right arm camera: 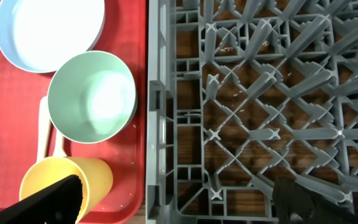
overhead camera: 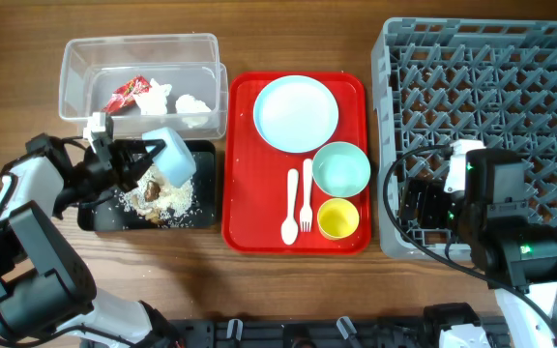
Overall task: Sort waste into correct bins and load items into the dishwasher rack
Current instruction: 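Tip the bowl over the black tray to dump the rice and scraps, then set the emptied light-blue bowl back on the red tray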
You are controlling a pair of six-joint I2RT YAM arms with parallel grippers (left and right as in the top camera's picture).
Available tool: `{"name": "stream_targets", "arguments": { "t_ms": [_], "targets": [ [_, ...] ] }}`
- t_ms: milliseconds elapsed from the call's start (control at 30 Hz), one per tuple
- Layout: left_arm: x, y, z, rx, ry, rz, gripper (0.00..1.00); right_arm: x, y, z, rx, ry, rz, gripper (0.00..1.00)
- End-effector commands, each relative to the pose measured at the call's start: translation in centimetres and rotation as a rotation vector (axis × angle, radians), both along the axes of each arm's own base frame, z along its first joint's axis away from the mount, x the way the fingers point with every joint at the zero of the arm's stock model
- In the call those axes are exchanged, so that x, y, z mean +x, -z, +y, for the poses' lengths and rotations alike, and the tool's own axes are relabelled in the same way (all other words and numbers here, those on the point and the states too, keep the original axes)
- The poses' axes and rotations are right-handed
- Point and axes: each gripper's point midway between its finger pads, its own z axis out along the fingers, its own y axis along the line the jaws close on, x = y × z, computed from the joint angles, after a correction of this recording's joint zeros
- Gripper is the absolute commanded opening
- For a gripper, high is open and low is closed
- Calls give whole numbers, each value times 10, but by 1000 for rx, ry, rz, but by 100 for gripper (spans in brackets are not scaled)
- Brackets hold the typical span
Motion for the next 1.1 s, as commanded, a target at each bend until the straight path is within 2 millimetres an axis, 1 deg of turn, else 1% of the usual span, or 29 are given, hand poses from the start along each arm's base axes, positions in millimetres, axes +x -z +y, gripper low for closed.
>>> {"name": "stream_targets", "arguments": {
  "t_ms": [0,33,67,100,133,167,200,233,267,300,333,367,400,433,467,500,533,600,633,700,733,800,833,867,900,933,1000,1033,1067],
  "targets": [
    [2,0,3,0,-8,-30,4,2,-7,-1,-10,-2,-15,100],
    [5,14,7,54,-12,44,4,2,-6,-1,-10,-2,-15,100],
    [6,16,8,32,-21,101,4,2,-7,-1,-10,-2,-15,100],
    [6,6,7,-16,-21,72,4,2,-7,-1,-10,-2,-15,100],
    [7,-11,6,-72,-19,-26,4,2,-7,-1,-10,-2,-15,100],
    [9,-5,9,-27,-21,-47,4,2,-7,-1,-10,-2,-15,100],
    [9,8,13,8,-33,53,4,2,-7,-1,-10,-2,-15,100],
    [7,-5,10,-45,-30,-8,4,2,-6,-1,-10,-2,-15,100],
    [7,-12,9,-42,-26,-82,4,2,-7,-1,-10,-2,-15,100],
    [9,4,13,32,-28,-18,4,2,-7,-1,-10,-2,-16,100],
    [9,11,15,33,-39,62,4,2,-7,-1,-10,-2,-16,100],
    [8,-10,13,-57,-37,-25,4,2,-7,-1,-10,-2,-14,100],
    [7,-9,11,4,-28,-106,4,2,-6,-1,-10,-2,-14,100],
    [9,0,13,48,-26,-73,4,2,-7,-1,-10,-2,-14,100],
    [9,10,14,60,-33,26,4,2,-7,-1,-10,-2,-15,100],
    [6,-8,10,-13,-28,-42,4,2,-7,-1,-10,-2,-14,100],
    [5,-18,7,-29,-23,-104,4,2,-7,-1,-10,-2,-14,100],
    [2,-20,1,5,-4,-103,4,2,-7,-1,-10,-2,-15,100],
    [0,-21,-5,38,13,-98,4,2,-6,-1,-10,-2,-15,100],
    [-4,-23,-26,227,92,-56,4,2,-7,-1,-10,-2,-16,100],
    [-3,-25,-32,290,110,-47,4,2,-7,-1,-10,-2,-16,100],
    [1,-29,-57,538,161,-47,4,2,-7,-1,-10,-2,-16,100],
    [3,-26,-71,643,178,-54,4,2,-7,-1,-10,-2,-16,100],
    [3,-20,-91,732,212,-72,4,2,-7,-1,-10,-2,-16,100],
    [3,-14,-105,790,234,-81,4,2,-7,-1,-10,-2,-16,100],
    [3,-3,-126,873,258,-82,4,2,-7,-1,-10,-2,-16,100],
    [-2,13,-159,975,321,-125,4,2,-7,-1,-10,-2,-16,100],
    [-4,25,-171,1046,341,-137,4,2,-7,-1,-9,-2,-16,100],
    [-4,39,-174,1132,340,-129,4,2,-7,-1,-10,-2,-16,100]
  ]
}}
